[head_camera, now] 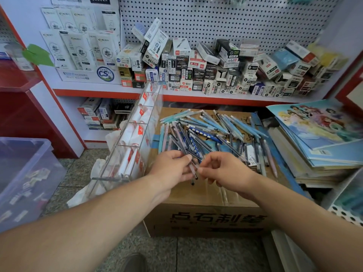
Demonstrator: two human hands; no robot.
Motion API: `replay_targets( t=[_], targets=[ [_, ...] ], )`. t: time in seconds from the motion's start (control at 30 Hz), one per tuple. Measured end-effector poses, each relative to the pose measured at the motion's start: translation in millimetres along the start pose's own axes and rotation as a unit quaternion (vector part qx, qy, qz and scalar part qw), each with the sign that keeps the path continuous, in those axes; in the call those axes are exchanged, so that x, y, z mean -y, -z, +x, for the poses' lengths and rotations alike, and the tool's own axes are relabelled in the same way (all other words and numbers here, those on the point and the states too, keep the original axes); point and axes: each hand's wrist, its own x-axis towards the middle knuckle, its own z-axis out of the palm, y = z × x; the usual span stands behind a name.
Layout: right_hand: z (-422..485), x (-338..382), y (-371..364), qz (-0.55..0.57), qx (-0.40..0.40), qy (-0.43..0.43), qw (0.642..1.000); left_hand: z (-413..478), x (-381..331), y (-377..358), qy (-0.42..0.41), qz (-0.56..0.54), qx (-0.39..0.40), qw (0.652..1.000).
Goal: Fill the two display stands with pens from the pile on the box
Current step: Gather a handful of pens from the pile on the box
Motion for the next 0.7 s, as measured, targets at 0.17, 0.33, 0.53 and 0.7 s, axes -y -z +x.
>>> replay_targets(
  t=[0.17, 0.33, 0.53, 0.7],
  targets=[
    [7, 0, 0, -0.047, 0.024, -0.001, 0.999, 4, 3, 8, 0.012, 0.026, -0.026, 0.999],
    [34, -12, 3, -0.247, -0.143, 0.033, 0.958, 6, 5, 14, 0.035, 0.05, -0.045, 0.997],
    [49, -17, -6, -0.312, -0.11, -0.002, 0.944, 5, 4, 17, 0.032, 0.072, -0.039, 0.996],
    [45, -11, -2, -0.285, -0.098, -0.016, 0.953, 8, 5, 16, 0.037, 0.077, -0.032, 0.996]
  ],
)
